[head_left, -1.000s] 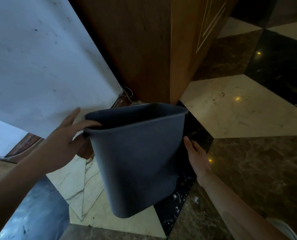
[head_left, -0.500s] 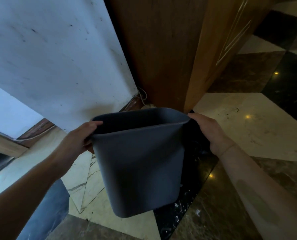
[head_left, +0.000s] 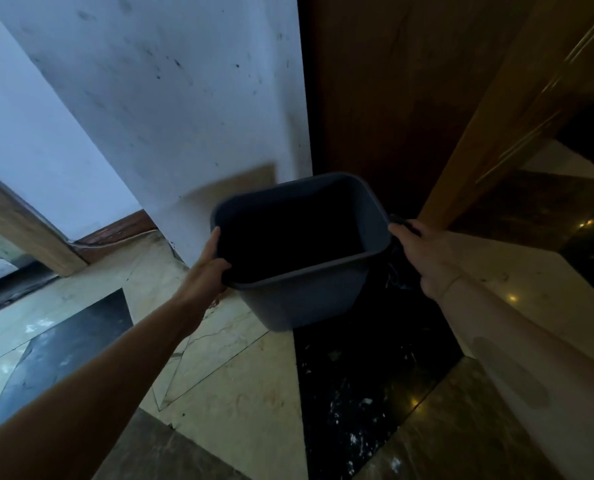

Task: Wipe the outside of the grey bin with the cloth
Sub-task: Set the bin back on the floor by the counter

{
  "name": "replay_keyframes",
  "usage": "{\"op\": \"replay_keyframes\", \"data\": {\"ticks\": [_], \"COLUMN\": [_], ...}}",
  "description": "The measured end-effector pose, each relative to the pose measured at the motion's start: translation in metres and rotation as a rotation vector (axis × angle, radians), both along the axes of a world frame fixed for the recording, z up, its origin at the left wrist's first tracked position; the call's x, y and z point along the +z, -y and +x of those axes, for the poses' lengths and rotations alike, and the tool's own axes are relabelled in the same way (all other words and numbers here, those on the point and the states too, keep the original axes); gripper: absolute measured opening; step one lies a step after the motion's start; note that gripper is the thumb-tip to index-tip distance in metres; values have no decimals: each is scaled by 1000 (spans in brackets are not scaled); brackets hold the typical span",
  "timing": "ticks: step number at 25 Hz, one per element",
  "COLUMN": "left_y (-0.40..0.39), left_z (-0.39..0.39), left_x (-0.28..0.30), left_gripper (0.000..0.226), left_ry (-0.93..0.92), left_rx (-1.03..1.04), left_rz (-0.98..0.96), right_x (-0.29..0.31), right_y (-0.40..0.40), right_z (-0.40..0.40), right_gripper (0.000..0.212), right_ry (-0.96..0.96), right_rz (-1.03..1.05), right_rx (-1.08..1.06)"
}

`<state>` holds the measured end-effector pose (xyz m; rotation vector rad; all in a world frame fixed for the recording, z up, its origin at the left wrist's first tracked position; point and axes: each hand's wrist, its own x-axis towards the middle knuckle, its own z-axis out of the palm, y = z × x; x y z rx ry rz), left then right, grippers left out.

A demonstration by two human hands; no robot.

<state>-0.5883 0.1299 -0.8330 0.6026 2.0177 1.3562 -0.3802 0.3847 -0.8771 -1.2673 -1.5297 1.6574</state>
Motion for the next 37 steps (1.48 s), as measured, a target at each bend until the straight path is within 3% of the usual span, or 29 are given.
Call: {"op": "replay_keyframes", "data": {"ticks": [7, 18, 25, 27, 29, 33, 37], "left_y": [-1, 8, 2, 0, -13, -64, -91], "left_z": [-9, -3, 6, 23, 46, 107, 156], "left_x": [-18, -42, -35, -5, 51, 214, 367], "left_gripper": [62, 55, 53, 55, 48, 38, 55], "left_ry": [13, -60, -90, -261, -503, -630, -751], "left_rx": [59, 46, 110, 240, 241, -103, -440], "left_rz": [-52, -42, -96, -252, -316, -72, -41], "right_x": [-16, -19, 11, 49, 106, 244, 379], "right_y": [-6, -2, -4, 6, 17, 40, 68], "right_z": [-4, -5, 9, 19, 30, 47, 59], "right_gripper": [9, 27, 21, 30, 35, 48, 46], "right_ry": [46, 137, 69, -25, -197, -508, -724], "right_rz": [90, 193, 171, 43, -238, -606, -658], "right_rx": [70, 107, -101, -158, -201, -144, -100]}}
